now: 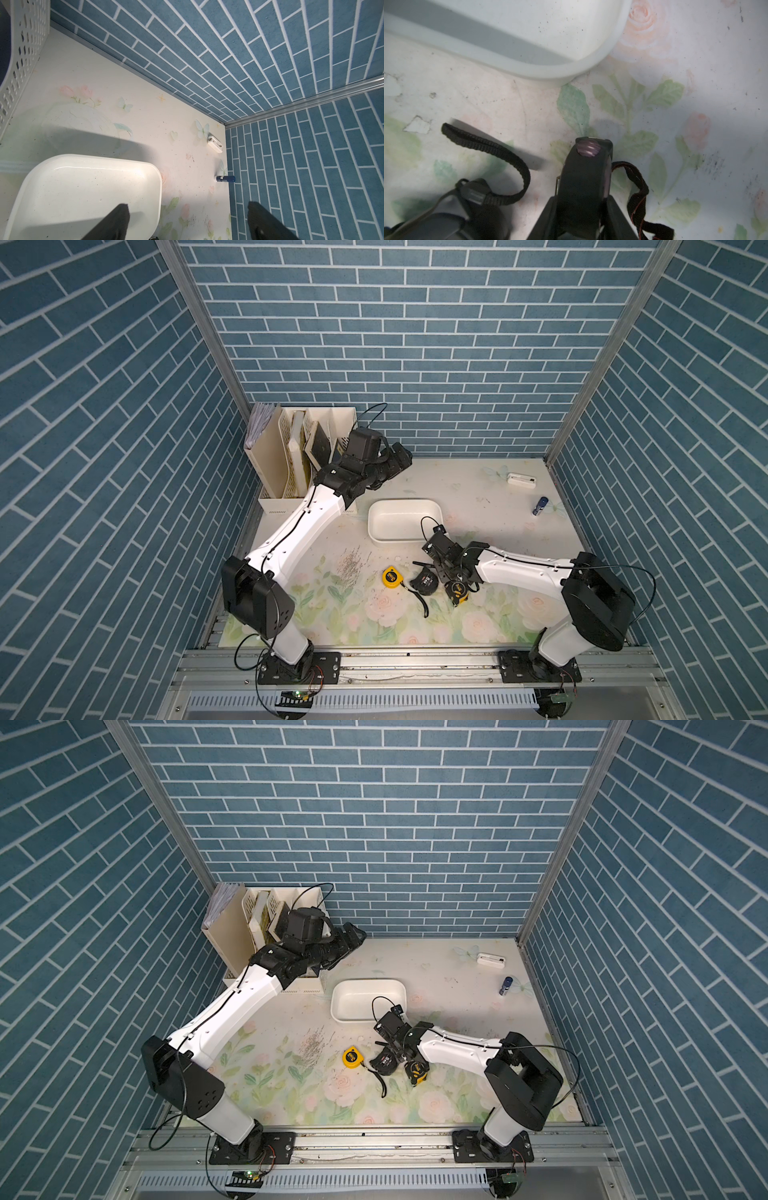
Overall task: Take the tape measure out of the storage box
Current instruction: Place the tape measure at the center of the board.
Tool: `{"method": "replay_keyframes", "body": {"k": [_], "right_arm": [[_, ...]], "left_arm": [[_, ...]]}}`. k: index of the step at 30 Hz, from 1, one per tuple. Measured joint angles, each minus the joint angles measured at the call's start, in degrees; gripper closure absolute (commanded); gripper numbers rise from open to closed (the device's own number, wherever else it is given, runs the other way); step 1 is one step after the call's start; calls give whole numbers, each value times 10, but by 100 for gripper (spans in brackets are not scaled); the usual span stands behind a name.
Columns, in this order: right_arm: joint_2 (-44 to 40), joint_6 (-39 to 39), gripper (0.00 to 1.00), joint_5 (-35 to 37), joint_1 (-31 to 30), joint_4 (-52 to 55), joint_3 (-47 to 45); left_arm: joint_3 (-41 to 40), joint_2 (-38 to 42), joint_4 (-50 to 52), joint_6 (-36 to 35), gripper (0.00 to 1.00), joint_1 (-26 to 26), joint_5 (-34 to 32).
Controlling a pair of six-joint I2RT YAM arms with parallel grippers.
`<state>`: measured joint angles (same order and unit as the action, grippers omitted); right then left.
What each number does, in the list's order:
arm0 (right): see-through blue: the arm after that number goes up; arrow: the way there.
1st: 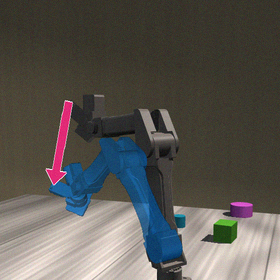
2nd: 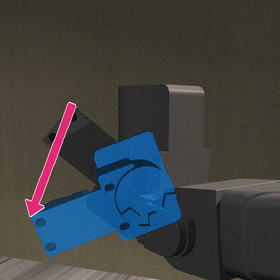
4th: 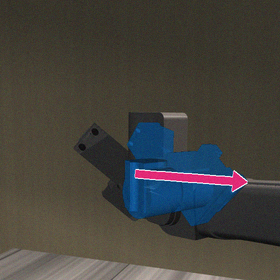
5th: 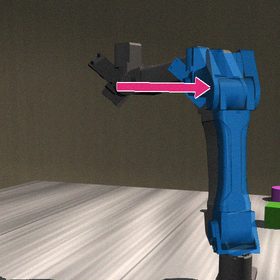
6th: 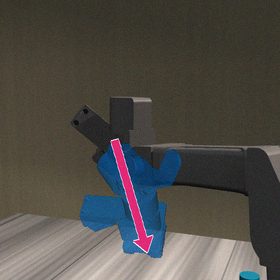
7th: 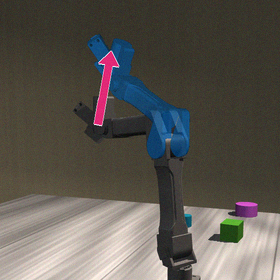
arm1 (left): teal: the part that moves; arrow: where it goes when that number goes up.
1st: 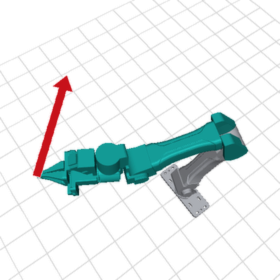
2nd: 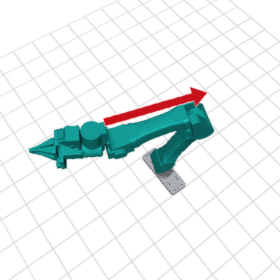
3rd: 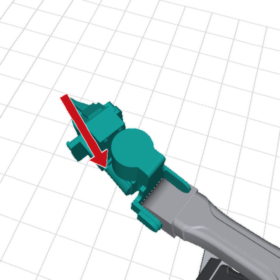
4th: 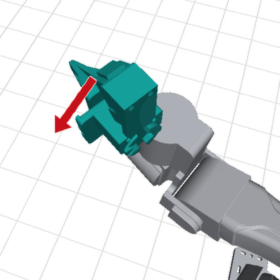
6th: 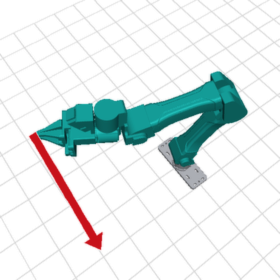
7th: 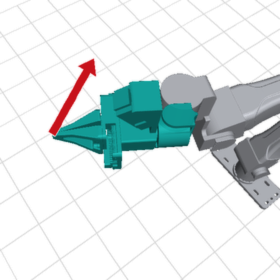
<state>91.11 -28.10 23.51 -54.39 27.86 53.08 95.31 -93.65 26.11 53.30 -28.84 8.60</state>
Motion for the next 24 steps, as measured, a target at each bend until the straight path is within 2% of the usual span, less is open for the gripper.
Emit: {"method": "replay_keyframes", "body": {"k": [7,17,24], "right_arm": [[2,0,57,-8,0,2,-1],[10,1,55,-14,-1,6,-2],[16,7,46,-26,-1,9,-2]], "left_arm": [[0,0,0,0,7,0,-1],[0,0,2,0,6,0,-5],[-1,0,2,0,7,0,-6]]}}
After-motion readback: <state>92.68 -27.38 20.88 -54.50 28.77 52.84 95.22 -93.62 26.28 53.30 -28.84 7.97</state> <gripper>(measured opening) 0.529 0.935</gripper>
